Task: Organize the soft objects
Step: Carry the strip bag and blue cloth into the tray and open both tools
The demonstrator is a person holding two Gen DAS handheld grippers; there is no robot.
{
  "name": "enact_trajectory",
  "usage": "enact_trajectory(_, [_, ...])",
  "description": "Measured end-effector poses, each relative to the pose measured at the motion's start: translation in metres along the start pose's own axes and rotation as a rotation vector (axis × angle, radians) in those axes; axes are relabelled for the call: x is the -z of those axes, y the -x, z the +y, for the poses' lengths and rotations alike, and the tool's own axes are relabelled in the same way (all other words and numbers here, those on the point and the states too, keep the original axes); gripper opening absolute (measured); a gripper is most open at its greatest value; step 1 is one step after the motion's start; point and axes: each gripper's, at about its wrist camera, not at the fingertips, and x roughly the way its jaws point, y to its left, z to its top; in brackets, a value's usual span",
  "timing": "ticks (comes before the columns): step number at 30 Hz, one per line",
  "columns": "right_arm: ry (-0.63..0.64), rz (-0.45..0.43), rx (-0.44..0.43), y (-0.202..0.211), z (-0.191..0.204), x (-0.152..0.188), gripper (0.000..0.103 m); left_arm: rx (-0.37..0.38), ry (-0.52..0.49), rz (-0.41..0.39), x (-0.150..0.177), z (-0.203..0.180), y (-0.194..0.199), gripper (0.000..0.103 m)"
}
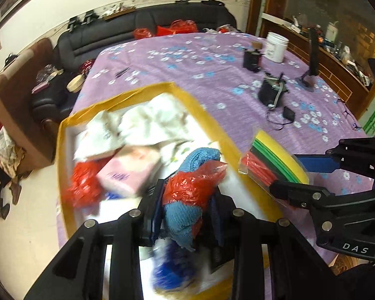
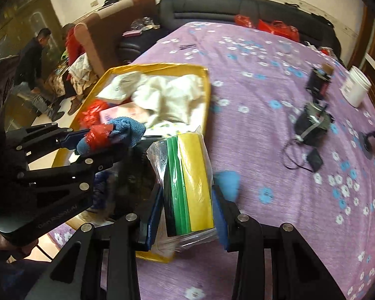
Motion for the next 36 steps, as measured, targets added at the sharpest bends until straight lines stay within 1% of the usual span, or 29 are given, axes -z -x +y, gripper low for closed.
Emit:
enact_trajectory(6, [0.031,0.04,-0.027,-0.024,0.03,-0.006,0.042,-0.017,0.031,0.037,0.019,0.027,-0.005,0.032])
enact_trajectory(11, [0.047,0.043,-0.012,-0.036,0.044,-0.008,0.044,-0.02,0.032,0.047,0.027,0.039,-0.004,0.033])
enact_trajectory(14, [0.063,0.032,0.024,-0.036,0.049,-0.011,0.044,-0.025,0.034,0.044,0.027,0.042,-0.002,0.042])
enact_trajectory(16, [0.056,0.03,0.027,-0.034,0.049,-0.011,0.049,-0.027,0.044,0.043,0.027,0.044,-0.002,0.053])
enact_trajectory(18, [0.049,0.013,0.035,-0.029,0.047,-0.011,0.057,-0.028,0.055,0.035,0.025,0.046,-0.001,0.058])
enact_trajectory(20, [0.033,-0.014,0.027,-0.02,0.043,-0.01,0.062,-0.026,0.061,0.027,0.023,0.046,0.0,0.058])
enact_trajectory(21, [0.024,-0.026,0.023,-0.016,0.041,-0.01,0.063,-0.024,0.063,0.023,0.021,0.045,0.001,0.06])
enact_trajectory(22, [0.015,-0.038,0.021,-0.013,0.038,-0.01,0.063,-0.024,0.064,0.017,0.019,0.044,0.002,0.065])
enact_trajectory(24, [-0.013,-0.078,0.03,-0.002,0.03,-0.009,0.063,-0.031,0.065,-0.006,0.016,0.043,0.007,0.07])
enact_trajectory(26, [-0.031,-0.128,0.05,0.009,0.023,-0.009,0.063,-0.036,0.062,-0.038,0.013,0.041,0.014,0.071])
enact_trajectory(27, [-0.047,-0.155,0.061,0.016,0.018,-0.008,0.067,-0.034,0.062,-0.058,0.011,0.039,0.019,0.076])
enact_trajectory(28, [-0.064,-0.179,0.071,0.021,0.014,-0.007,0.071,-0.034,0.062,-0.071,0.01,0.038,0.023,0.085])
enact_trajectory(30, [-0.108,-0.231,0.093,0.032,0.003,-0.004,0.087,-0.047,0.059,-0.103,0.007,0.034,0.033,0.093])
enact_trajectory(33, [-0.124,-0.268,0.113,0.041,-0.007,0.001,0.089,-0.068,0.044,-0.122,0.006,0.027,0.042,0.097])
enact_trajectory(34, [-0.122,-0.271,0.126,0.042,-0.008,0.002,0.089,-0.085,0.049,-0.112,0.006,0.026,0.043,0.099])
enact_trajectory(36, [-0.119,-0.268,0.143,0.043,-0.011,0.004,0.089,-0.133,0.066,-0.072,0.007,0.026,0.041,0.1])
